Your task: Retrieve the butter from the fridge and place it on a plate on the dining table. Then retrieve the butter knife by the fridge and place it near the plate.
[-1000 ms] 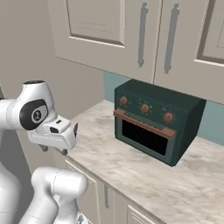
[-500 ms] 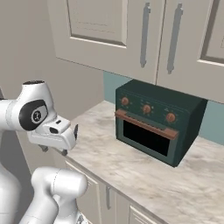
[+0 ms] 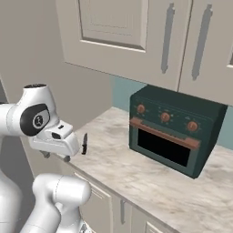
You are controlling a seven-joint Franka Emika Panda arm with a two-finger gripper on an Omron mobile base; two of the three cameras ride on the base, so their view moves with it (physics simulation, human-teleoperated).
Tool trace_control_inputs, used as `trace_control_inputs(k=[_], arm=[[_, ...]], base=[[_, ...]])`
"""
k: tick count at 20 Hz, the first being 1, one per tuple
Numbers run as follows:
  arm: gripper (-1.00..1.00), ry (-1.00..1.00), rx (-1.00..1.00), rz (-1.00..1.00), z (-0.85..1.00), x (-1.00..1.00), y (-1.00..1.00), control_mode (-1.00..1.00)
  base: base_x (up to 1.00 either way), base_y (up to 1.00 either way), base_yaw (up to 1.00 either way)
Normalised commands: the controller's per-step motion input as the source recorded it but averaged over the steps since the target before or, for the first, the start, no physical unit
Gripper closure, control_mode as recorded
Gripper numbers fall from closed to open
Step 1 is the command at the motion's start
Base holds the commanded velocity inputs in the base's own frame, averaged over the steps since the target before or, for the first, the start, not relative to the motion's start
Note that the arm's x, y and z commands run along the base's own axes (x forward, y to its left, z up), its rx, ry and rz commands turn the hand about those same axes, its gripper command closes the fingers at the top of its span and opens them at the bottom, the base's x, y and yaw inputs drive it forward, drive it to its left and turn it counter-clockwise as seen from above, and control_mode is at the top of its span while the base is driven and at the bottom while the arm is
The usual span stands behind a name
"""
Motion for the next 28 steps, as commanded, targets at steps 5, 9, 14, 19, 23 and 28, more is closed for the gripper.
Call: trace_control_inputs(k=[5,9,14,19,23,28], arm=[[-1.0,0.0,0.0,0.0,0.0,0.0,0.0,1.0],[-1.0,-0.01,0.0,0.0,-0.03,0.04,0.0,-1.0],[-1.0,-0.1,0.04,0.05,-0.15,0.15,-0.06,-1.0],[-1.0,-0.19,0.06,0.08,-0.3,0.3,-0.38,-1.0],[-1.0,-0.16,0.0,0.05,-0.35,0.51,-0.09,-1.0],[-1.0,-0.12,0.0,0.04,-0.3,0.63,0.0,-1.0]], base=[[0.15,0.47,0.0],[0.13,0.18,0.0],[0.0,0.0,0.0],[0.0,0.0,0.0],[0.0,0.0,0.0],[0.0,0.0,0.0]])
